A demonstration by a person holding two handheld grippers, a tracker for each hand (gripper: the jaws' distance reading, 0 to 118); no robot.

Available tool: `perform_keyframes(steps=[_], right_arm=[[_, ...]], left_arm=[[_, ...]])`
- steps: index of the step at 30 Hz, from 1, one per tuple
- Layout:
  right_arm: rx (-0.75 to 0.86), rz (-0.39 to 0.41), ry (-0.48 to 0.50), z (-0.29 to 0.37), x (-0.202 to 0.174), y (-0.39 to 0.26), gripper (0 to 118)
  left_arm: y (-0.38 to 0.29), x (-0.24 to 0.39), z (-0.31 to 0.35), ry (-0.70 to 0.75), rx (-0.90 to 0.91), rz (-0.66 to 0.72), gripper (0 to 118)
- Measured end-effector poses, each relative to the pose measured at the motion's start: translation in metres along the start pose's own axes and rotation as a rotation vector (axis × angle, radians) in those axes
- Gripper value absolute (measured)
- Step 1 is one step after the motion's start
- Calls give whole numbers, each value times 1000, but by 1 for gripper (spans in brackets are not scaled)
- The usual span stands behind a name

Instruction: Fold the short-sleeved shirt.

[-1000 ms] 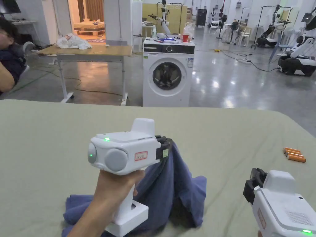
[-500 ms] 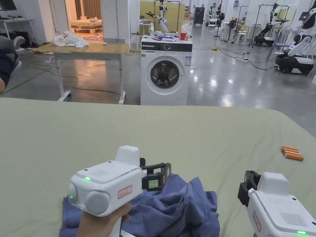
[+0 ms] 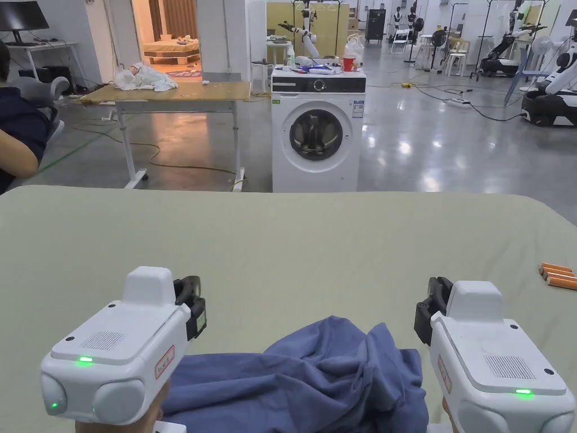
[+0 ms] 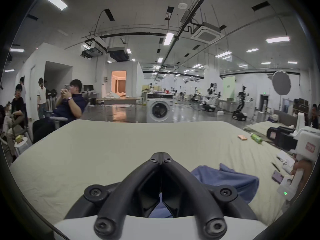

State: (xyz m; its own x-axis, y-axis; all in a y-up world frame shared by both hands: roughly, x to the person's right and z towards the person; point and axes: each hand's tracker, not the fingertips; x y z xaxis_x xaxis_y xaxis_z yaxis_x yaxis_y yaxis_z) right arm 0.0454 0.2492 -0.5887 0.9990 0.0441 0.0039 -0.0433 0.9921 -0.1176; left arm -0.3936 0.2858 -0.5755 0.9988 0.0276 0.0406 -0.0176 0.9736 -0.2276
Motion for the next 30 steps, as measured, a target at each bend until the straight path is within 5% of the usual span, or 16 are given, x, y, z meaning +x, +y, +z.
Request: perform_keyframes(steps=[8, 15, 20, 21, 25, 28, 30], right_arm=[[-20, 12, 23, -9, -1, -7, 5], [-70, 20, 9, -17, 11, -21, 5], [-109, 42, -16, -19, 24, -33, 5], [-117, 43, -22, -19, 26, -35, 5], [-155, 38, -47, -24, 39, -42, 5], [-202, 13, -63, -34, 48, -48, 5], [-265, -26, -53, -48, 53, -51, 5]], left_arm=[[-36, -79, -54, 141, -284, 119, 0], [-81, -125, -142, 113, -570, 228, 2], [-104, -125, -181, 141, -684, 235, 66], [-108, -124, -188, 142, -704, 221, 66], [-115, -106, -198, 182, -745, 120, 64], [-109, -84, -200, 134, -719, 9, 18], [-107, -68, -200, 57, -708, -50, 8]])
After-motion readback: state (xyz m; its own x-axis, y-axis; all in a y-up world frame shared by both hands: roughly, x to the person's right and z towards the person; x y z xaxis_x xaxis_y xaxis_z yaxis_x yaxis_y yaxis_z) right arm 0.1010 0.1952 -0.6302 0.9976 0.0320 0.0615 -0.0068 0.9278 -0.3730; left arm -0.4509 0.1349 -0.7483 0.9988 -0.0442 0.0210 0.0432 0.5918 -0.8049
